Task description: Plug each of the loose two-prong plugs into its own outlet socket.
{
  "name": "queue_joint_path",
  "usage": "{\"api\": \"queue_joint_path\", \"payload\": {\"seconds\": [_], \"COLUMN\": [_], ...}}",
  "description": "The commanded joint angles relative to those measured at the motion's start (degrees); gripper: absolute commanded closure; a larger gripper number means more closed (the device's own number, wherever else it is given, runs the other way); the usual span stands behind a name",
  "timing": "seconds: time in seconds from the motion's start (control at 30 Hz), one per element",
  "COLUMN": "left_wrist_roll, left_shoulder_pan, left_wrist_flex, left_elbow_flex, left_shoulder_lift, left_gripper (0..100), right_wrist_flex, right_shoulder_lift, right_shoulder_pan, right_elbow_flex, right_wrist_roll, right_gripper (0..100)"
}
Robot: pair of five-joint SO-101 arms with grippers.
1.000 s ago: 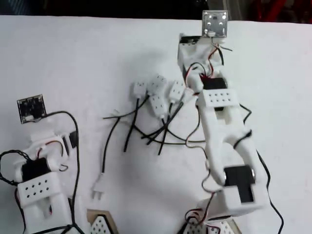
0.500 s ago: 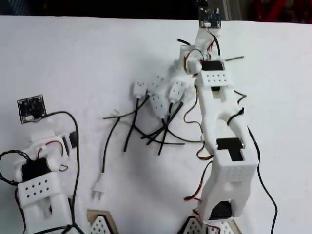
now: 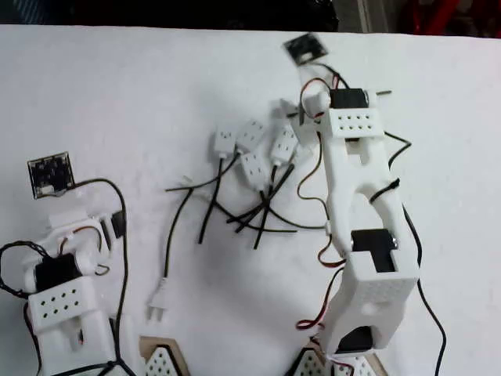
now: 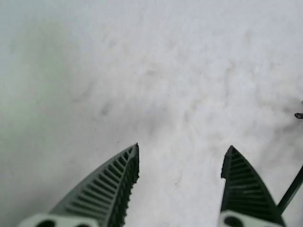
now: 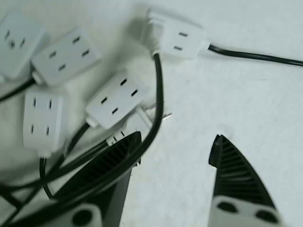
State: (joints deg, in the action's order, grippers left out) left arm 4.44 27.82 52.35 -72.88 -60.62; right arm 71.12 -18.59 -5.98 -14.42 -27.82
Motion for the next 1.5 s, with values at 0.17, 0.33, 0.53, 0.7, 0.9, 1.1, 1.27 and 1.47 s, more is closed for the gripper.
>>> {"api": "queue_joint_path", "payload": {"seconds": [0.17, 0.33, 0.53, 0.7, 0.9, 1.1, 1.27, 1.47], "left_wrist_roll": [0.62, 0.62, 0.62, 0.62, 0.62, 0.62, 0.62, 0.62], "left_shoulder_pan": [0.22, 0.22, 0.22, 0.22, 0.22, 0.22, 0.22, 0.22], "left_wrist_flex": [-2.81, -5.19, -5.19, -5.27, -5.27, -5.27, -5.27, -5.27], "left_elbow_flex": [-0.88, -2.11, -2.11, -2.11, -2.20, -2.20, -2.20, -2.20], "left_shoulder_lift": [-1.01, -1.01, -1.01, -1.01, -1.01, -1.01, -1.01, -1.01], "left_gripper": [72, 72, 72, 72, 72, 72, 72, 72], "right_wrist_flex": [4.09, 1.27, -3.03, -4.00, -5.49, 0.40, 9.98, 21.76], "right_shoulder_lift": [-5.49, -9.89, -13.05, -16.57, -16.04, -11.03, -8.48, -6.20], "right_shoulder_pan": [-0.75, -3.03, -3.21, -3.91, -4.18, -4.00, -4.62, -4.88], "right_elbow_flex": [-2.73, -3.16, -3.16, -3.25, -3.16, -2.64, -2.64, -2.73], "right_wrist_roll": [-20.84, -23.30, -23.30, -23.56, -23.12, -23.12, -23.12, -23.12], "right_gripper": [77.2, 75.2, 69.0, 73.4, 83.2, 93.6, 97.0, 97.1]}}
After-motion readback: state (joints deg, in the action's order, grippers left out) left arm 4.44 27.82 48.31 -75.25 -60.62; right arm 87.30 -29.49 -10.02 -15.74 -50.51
